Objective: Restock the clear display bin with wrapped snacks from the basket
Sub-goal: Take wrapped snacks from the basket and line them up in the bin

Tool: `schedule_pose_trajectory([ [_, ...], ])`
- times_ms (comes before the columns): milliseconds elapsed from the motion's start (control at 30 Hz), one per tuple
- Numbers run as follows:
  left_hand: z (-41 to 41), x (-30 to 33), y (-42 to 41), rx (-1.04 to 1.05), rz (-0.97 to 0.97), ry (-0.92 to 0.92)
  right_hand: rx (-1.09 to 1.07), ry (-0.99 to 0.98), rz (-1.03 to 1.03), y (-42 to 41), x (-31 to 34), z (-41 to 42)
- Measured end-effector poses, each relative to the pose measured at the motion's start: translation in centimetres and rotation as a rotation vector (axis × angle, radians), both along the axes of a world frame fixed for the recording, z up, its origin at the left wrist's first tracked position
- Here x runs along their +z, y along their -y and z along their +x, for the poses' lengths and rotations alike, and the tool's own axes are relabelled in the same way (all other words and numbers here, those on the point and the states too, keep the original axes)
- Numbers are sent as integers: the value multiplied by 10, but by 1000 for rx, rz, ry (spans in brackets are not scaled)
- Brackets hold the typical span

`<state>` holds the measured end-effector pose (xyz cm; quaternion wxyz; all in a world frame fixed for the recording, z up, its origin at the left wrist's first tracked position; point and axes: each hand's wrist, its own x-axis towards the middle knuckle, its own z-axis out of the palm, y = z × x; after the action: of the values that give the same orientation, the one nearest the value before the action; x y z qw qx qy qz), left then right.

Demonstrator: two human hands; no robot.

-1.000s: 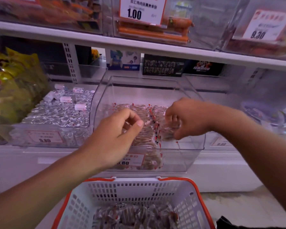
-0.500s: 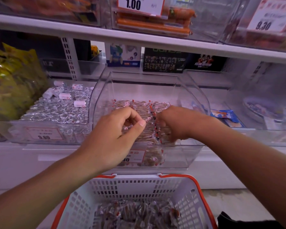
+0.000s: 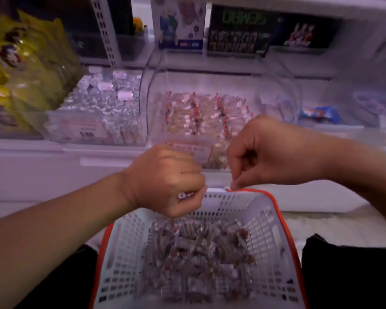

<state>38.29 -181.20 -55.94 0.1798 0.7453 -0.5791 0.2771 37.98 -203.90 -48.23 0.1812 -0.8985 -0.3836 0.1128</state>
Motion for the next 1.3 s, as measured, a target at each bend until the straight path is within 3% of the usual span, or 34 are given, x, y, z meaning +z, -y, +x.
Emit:
schedule_pose_trajectory([
  [100,-13,-61,7,144,475,-232,166,-237,-368,-17,-94,-24],
  [200,-31,-123,-2,477,1117,-763,144,-457,-762,-18,-198,-51],
  [267,-41,-158,-14,615,1481,-1009,85,-504,-860,-8,-249,-62],
  [333,-46,-189,-25,739,1584,-1101,17,-547,-857,1,-288,-72],
  [400,-48,-219,-30,804,1414,-1240,-124,-602,-797,4,-322,-81],
  [533,-71,-277,-23,1024,823,-1580,-507,-769,-501,-5,-373,-98],
  [667,-103,-334,-13,1265,479,-1891,-686,-876,-365,-34,-409,-108],
  [767,-108,-357,-6,1390,519,-1877,-783,-814,-328,-54,-429,-115],
  [867,-102,-367,-4,1458,619,-1774,-775,-628,-364,-58,-443,-116],
  [1000,-103,-378,-7,1476,404,-1732,-775,-580,-270,-41,-442,-95],
  [1067,-104,-382,-8,1470,326,-1751,-802,-677,-122,-34,-441,-86],
  [1200,-105,-385,-8,1473,278,-1758,-1048,-1105,219,-36,-433,-83],
  [1300,-101,-386,-8,1520,212,-1777,-1131,-1227,298,-37,-429,-89],
])
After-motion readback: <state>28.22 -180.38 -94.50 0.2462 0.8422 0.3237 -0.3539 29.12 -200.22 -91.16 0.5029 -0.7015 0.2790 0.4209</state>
